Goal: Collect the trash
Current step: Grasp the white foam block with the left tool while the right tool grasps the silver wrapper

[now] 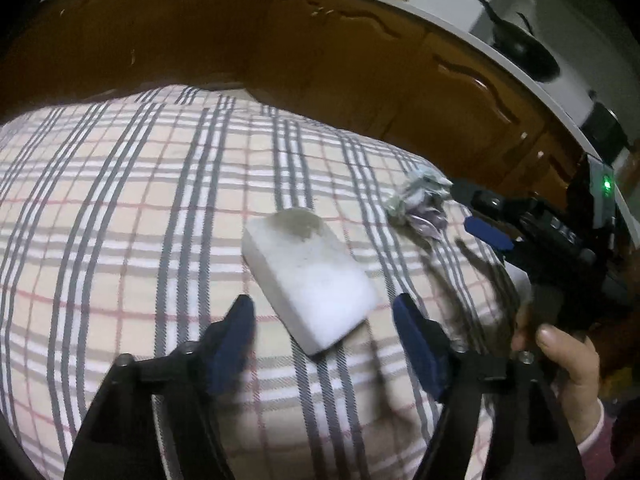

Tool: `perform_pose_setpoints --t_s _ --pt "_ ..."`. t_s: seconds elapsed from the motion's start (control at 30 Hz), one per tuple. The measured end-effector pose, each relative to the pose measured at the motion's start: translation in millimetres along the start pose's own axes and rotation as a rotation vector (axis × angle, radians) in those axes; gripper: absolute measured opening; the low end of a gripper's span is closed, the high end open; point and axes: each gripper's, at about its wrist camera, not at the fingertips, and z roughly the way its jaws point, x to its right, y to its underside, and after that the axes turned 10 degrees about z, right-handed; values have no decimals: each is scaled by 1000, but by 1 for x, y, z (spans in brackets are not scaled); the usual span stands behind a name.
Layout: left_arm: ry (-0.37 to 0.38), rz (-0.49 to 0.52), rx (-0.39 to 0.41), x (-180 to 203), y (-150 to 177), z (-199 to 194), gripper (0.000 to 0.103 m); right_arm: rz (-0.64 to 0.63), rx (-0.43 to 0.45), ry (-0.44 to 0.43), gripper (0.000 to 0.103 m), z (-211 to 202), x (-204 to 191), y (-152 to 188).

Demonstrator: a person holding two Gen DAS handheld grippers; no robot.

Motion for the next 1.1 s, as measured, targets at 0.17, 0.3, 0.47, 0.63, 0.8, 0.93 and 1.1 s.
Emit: perform_pose_setpoints --t_s 0.17,0.3,0.47,0.63,0.8,0.93,1.1 --pt "-31 -38 -17 0 -5 15 76 -21 -40 30 62 29 -8 -6" --pt "-30 -52 -7 3 -8 24 74 -26 -65 34 19 27 -9 5" --pt "-69 25 5 17 -10 32 57 -23 -40 24 11 -6 -4 19" --pt "-33 54 22 26 -6 22 37 -4 -11 8 11 -48 6 39" --pt "-22 131 55 47 -1 3 27 18 33 12 11 -86 17 56" --pt "23 178 59 61 4 -6 25 53 71 11 11 -111 27 65" --pt "69 248 61 87 17 -19 25 85 114 20 11 -145 41 77"
